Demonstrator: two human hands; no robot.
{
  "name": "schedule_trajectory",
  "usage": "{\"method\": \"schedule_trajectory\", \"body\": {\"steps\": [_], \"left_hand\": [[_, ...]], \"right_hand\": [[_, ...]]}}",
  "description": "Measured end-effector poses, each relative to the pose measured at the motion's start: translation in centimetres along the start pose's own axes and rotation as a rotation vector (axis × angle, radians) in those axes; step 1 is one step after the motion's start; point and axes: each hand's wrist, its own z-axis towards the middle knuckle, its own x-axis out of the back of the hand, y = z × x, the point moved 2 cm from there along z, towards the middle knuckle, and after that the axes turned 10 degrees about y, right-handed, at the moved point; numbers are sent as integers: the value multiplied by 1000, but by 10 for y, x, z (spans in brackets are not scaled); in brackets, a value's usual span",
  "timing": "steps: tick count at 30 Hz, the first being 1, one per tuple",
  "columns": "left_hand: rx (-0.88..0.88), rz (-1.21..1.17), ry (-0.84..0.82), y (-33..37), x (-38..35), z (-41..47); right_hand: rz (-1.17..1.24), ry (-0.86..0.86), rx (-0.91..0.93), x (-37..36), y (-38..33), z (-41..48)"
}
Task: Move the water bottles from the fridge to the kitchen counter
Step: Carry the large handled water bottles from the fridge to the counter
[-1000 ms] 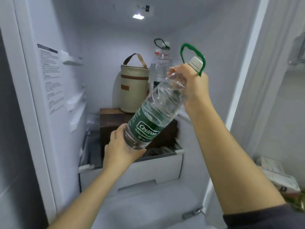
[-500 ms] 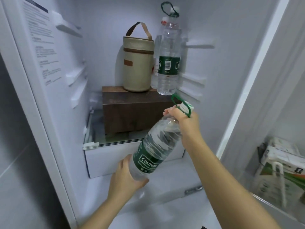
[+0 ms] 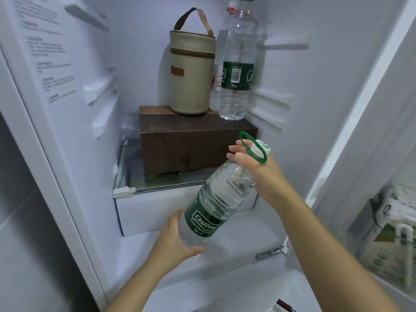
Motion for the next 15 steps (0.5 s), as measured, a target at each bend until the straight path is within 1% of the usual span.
{"method": "schedule_trajectory", "body": {"steps": [3,7,8,10,12,13,15], "left_hand": [[2,-67,-63,-9,5,2],[186,-353,-112,-29,12,4],[192,-373,-135,-31,12,5],[160,-321,-182,-32,7,6],[187,-326,-151,-30,1,9],[247,-405,-109,-28,-3,10],[467,-706,-60,-24,-11,12]], "right_hand": [[41,-30,35,9,3,0],[55,36,94,17,8,-7],[57,56,105,18,9,-9],[55,90,111,21,12,-11],[74,124,97,22,16,-12],[86,147,96,23,18,-12],[124,205,93,25,22,-13]]}}
